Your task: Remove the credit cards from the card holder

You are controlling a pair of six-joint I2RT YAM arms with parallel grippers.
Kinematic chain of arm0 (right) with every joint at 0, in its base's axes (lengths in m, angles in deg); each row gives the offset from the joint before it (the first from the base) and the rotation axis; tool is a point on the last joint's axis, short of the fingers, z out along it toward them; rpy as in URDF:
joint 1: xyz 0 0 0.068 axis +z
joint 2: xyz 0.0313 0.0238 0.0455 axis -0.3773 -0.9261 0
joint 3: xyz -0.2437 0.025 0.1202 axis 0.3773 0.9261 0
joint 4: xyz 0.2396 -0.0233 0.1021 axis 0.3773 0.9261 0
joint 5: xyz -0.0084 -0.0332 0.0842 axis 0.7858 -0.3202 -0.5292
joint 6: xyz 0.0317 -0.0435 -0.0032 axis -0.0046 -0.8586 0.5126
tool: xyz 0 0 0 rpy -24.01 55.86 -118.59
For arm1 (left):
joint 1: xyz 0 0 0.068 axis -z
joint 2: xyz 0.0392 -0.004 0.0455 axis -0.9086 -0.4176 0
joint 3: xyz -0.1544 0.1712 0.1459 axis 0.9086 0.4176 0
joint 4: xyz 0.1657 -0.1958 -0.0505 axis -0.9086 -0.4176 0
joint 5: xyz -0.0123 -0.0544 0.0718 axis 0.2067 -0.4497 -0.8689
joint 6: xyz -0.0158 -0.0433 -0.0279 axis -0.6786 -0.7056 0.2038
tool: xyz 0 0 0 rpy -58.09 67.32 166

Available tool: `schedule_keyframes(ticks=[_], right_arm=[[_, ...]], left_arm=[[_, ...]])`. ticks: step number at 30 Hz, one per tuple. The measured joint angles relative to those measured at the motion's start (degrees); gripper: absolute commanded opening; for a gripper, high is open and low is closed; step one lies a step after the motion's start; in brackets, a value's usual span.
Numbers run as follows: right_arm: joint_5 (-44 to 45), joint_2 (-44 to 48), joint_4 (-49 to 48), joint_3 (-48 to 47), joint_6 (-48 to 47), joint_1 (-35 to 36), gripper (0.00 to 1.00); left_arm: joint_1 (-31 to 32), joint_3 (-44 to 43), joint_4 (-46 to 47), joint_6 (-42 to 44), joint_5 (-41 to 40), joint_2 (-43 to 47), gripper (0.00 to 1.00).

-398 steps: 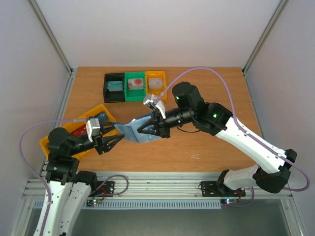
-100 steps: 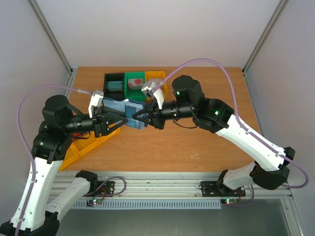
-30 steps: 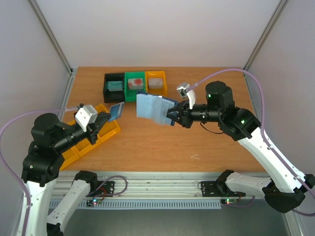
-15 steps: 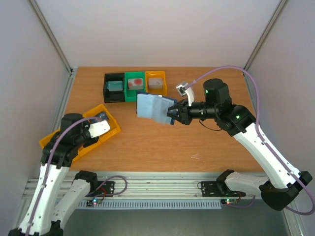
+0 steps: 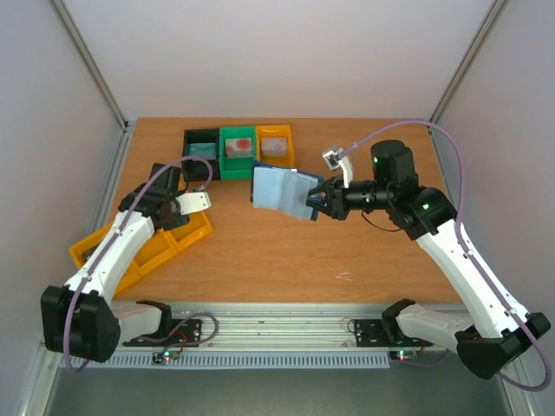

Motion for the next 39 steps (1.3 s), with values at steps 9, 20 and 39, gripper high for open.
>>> schedule_keyframes(ticks=[9, 20, 39], right_arm=[[-0.1, 3.7, 0.7, 2.2, -0.1, -0.6, 0.01], [0.3, 4.7, 3.6, 2.0, -0.9, -0.6, 0.01], [0.9, 5.6, 4.6, 2.0, -1.4, -0.7, 0.01]], left_arm=[[-0.7, 1.9, 11.2, -0.8, -4.9, -5.9, 0.00], [-4.2, 5.2, 22.3, 0.3, -7.5, -12.2, 0.00], [-7.5, 3.8, 18.3, -6.8, -6.7, -12.8, 0.00]])
